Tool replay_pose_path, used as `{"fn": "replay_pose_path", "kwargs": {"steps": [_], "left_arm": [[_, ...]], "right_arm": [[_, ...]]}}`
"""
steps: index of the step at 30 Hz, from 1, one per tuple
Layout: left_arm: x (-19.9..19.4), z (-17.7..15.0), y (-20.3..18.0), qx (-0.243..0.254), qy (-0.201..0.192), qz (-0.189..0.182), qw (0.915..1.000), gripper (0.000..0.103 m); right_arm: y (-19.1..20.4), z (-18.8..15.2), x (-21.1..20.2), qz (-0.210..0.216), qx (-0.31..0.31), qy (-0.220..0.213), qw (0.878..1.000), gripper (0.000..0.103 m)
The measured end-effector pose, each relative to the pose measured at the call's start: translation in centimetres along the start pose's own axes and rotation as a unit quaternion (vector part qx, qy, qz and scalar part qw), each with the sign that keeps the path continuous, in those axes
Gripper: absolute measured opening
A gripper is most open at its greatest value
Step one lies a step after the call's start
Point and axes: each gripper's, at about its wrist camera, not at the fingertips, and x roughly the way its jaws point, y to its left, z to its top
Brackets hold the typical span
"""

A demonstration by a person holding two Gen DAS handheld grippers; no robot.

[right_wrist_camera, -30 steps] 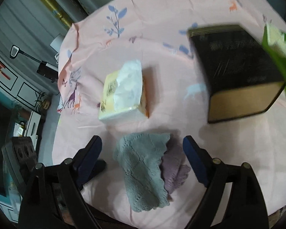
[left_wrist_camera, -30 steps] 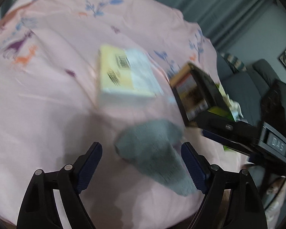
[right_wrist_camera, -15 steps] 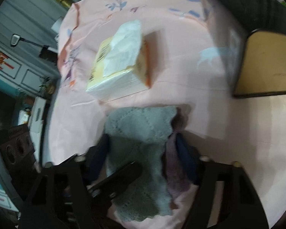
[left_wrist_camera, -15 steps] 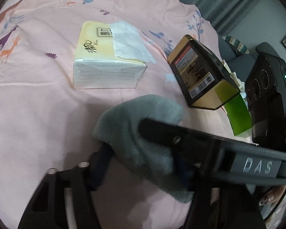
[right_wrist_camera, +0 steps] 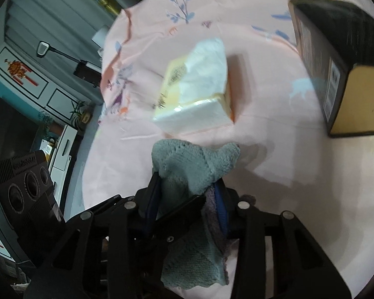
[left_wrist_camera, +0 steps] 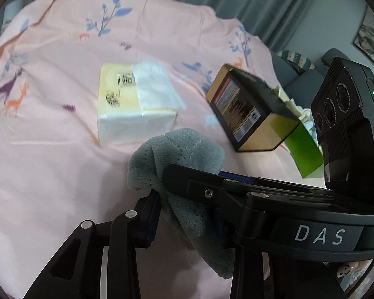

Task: Organize soft objects
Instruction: 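Carry the grey-green towel over the green box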

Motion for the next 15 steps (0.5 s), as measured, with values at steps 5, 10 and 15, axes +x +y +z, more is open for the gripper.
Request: {"fn": "replay_pose_path", "kwargs": {"steps": [5,10,15], "left_arm": [[-1.6,0.2,-0.3,0.014,-0.027,-0.002,0.9995,0.036],[-2.6,0.5,-0.9,0.024,-0.045,-0.005,0.9987,0.036],[-3.6,0.7,-1.2,0.033,-0.059,-0.005,0.9977,0.036]], "right_arm": [[1.3,0.1,-1.3,0.001,-0.016,-0.028,0.999,0.040],[2.3,0.2,-2.3,0.001,-0.027,-0.049,0.998,0.041],[2.9,0.3,-3.2,0.002,-0.034,-0.063,0.997,0.041]]}}
